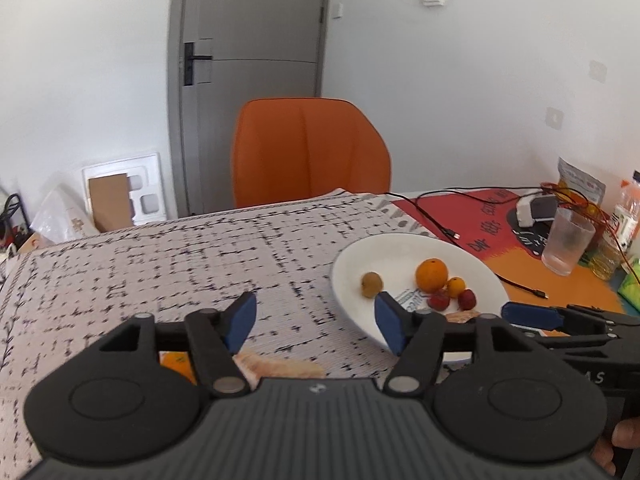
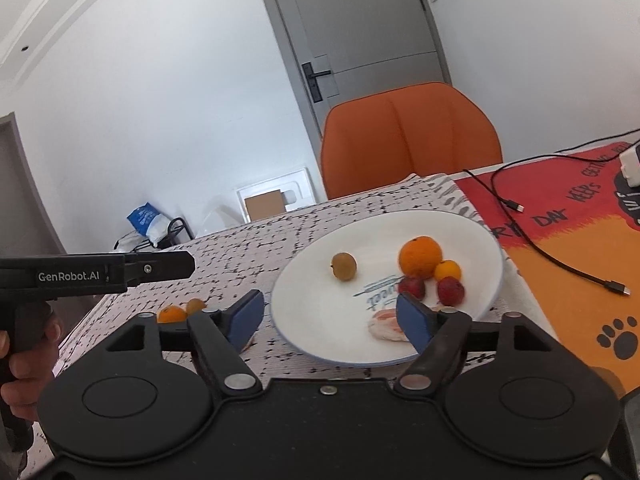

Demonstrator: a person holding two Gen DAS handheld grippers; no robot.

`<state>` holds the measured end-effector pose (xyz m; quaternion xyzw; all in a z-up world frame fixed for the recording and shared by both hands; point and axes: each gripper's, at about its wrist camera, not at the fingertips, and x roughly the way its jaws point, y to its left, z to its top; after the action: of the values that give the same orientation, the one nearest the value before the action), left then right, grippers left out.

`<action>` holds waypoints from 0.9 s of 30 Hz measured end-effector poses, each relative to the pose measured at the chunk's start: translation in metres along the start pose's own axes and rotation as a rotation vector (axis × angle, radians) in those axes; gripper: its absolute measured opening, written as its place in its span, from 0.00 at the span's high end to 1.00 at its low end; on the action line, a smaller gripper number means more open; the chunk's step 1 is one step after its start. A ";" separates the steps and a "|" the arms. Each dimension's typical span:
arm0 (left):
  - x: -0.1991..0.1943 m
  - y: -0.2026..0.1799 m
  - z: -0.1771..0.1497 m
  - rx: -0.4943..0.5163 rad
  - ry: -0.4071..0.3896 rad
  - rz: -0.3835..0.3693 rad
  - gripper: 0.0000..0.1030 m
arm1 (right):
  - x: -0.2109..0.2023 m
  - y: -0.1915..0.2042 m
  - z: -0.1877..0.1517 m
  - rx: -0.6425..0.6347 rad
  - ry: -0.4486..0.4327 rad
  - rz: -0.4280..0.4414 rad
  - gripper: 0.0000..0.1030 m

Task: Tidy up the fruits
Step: 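Open both grippers to release the two fruits onto the plate, then move both grippers back toward the remaining fruits on the cloth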

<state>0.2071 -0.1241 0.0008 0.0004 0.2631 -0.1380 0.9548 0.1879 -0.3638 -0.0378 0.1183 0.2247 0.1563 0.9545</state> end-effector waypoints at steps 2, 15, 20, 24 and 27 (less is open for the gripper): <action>-0.005 0.006 -0.002 -0.013 0.000 0.010 0.30 | -0.001 0.005 0.000 -0.006 -0.004 0.000 0.18; -0.049 0.042 -0.017 -0.088 -0.045 0.072 0.17 | -0.015 0.038 0.003 -0.054 -0.003 0.029 0.00; -0.059 0.057 -0.022 -0.117 -0.045 0.089 0.16 | -0.013 0.050 0.003 -0.072 0.011 0.046 0.00; -0.065 0.067 -0.025 -0.136 -0.051 0.098 0.16 | -0.010 0.057 0.002 -0.080 0.023 0.053 0.00; -0.067 0.074 -0.029 -0.147 -0.046 0.107 0.16 | -0.008 0.063 0.001 -0.092 0.030 0.059 0.00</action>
<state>0.1567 -0.0329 0.0047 -0.0588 0.2500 -0.0670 0.9641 0.1656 -0.3084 -0.0148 0.0786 0.2278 0.1960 0.9505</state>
